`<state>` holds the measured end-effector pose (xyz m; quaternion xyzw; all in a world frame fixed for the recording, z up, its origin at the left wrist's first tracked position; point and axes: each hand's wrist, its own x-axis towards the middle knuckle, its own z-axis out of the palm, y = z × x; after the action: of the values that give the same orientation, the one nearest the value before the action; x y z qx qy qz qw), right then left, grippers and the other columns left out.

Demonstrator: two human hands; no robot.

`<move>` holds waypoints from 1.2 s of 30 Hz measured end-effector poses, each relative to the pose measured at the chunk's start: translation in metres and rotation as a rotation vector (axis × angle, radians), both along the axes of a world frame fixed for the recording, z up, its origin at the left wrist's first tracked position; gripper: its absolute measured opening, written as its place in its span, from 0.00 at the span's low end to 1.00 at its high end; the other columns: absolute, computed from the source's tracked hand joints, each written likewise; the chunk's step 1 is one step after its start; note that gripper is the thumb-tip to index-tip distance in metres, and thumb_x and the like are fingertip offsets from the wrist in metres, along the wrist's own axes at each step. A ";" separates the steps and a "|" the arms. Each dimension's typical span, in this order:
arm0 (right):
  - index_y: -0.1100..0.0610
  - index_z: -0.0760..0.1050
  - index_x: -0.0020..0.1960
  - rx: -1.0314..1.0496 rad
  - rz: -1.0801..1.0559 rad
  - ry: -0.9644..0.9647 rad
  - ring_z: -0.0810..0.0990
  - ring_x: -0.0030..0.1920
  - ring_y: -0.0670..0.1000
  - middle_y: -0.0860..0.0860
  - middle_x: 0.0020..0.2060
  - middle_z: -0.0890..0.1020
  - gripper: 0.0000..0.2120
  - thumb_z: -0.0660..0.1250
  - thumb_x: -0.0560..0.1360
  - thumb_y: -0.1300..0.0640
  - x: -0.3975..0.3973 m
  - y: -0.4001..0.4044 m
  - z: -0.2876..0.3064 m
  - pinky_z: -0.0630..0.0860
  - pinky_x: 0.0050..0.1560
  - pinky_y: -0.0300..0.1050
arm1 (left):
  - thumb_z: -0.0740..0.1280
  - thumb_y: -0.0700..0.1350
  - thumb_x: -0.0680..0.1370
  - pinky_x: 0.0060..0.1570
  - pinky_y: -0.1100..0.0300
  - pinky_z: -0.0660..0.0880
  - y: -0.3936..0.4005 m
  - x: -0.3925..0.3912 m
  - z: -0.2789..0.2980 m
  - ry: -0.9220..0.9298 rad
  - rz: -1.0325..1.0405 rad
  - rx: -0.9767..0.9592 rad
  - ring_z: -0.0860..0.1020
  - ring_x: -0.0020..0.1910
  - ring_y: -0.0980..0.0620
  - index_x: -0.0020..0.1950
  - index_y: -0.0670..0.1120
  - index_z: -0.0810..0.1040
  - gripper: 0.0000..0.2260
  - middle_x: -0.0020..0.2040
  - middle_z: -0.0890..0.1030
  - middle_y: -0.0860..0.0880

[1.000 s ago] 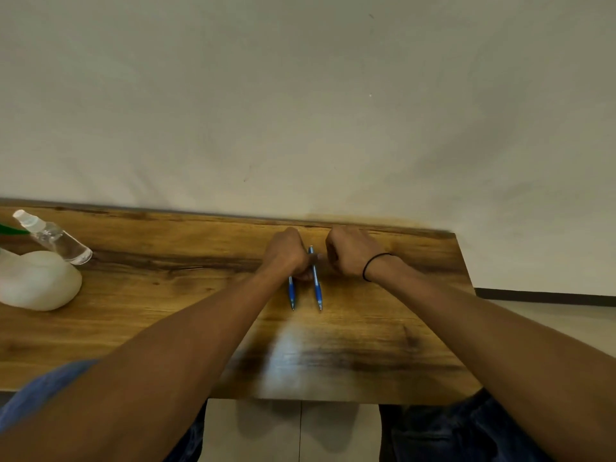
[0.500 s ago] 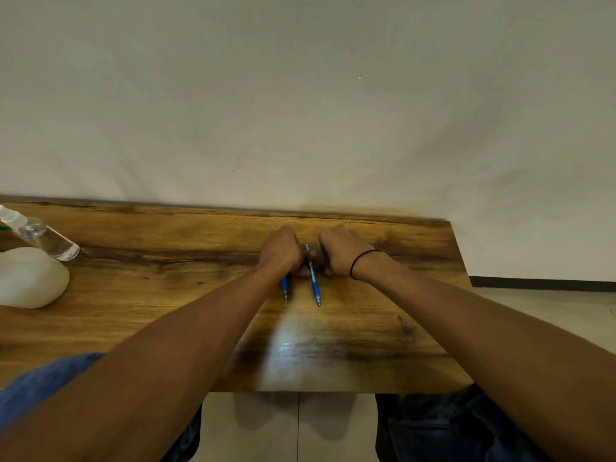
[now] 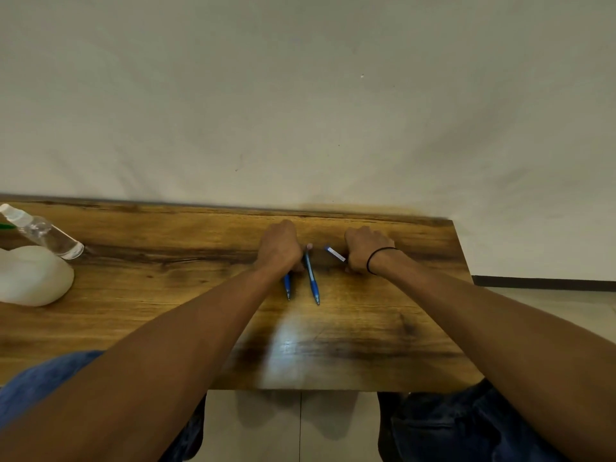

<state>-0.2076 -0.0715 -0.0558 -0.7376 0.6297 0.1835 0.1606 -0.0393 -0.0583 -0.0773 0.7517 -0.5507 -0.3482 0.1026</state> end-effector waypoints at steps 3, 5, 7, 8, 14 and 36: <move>0.55 0.73 0.59 -0.027 -0.013 -0.039 0.77 0.50 0.57 0.56 0.54 0.79 0.15 0.74 0.75 0.56 -0.003 -0.005 0.005 0.75 0.46 0.50 | 0.71 0.54 0.80 0.40 0.58 0.73 -0.003 0.001 0.006 -0.214 -0.145 -0.220 0.80 0.41 0.51 0.51 0.44 0.80 0.12 0.45 0.85 0.46; 0.54 0.71 0.52 -0.088 -0.011 -0.075 0.79 0.52 0.58 0.56 0.53 0.80 0.14 0.75 0.74 0.55 -0.003 -0.010 0.013 0.75 0.45 0.50 | 0.71 0.53 0.80 0.44 0.56 0.72 -0.006 0.000 0.016 -0.180 -0.208 -0.338 0.78 0.47 0.51 0.55 0.46 0.81 0.11 0.50 0.84 0.47; 0.56 0.72 0.48 -0.154 0.004 -0.129 0.80 0.49 0.59 0.57 0.50 0.81 0.14 0.77 0.73 0.55 -0.002 -0.015 0.026 0.78 0.45 0.51 | 0.72 0.52 0.80 0.49 0.55 0.76 -0.009 -0.001 0.029 -0.084 -0.309 -0.365 0.80 0.52 0.51 0.61 0.48 0.81 0.13 0.56 0.84 0.48; 0.57 0.74 0.47 -0.184 0.021 -0.180 0.81 0.47 0.59 0.57 0.48 0.81 0.13 0.78 0.72 0.55 -0.002 -0.016 0.033 0.81 0.46 0.53 | 0.72 0.51 0.81 0.53 0.55 0.77 -0.011 -0.002 0.035 -0.037 -0.367 -0.357 0.81 0.56 0.50 0.65 0.48 0.80 0.14 0.60 0.84 0.48; 0.57 0.78 0.48 -0.328 0.232 -0.501 0.82 0.43 0.56 0.55 0.42 0.84 0.06 0.75 0.75 0.61 -0.009 -0.015 0.062 0.82 0.46 0.55 | 0.65 0.46 0.85 0.60 0.55 0.76 -0.016 0.001 0.057 0.278 -0.392 -0.227 0.82 0.59 0.48 0.64 0.45 0.82 0.11 0.55 0.86 0.48; 0.57 0.78 0.51 -0.385 0.380 -0.440 0.80 0.43 0.53 0.54 0.45 0.83 0.03 0.71 0.78 0.61 -0.015 -0.025 0.082 0.80 0.44 0.49 | 0.56 0.52 0.87 0.55 0.47 0.82 -0.015 0.017 0.047 0.432 -0.406 -0.179 0.80 0.55 0.43 0.51 0.50 0.78 0.14 0.50 0.81 0.50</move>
<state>-0.2224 -0.0968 0.0263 -0.8803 0.4546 -0.0754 0.1132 -0.0221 -0.0734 -0.0299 0.5228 -0.6835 -0.4635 0.2114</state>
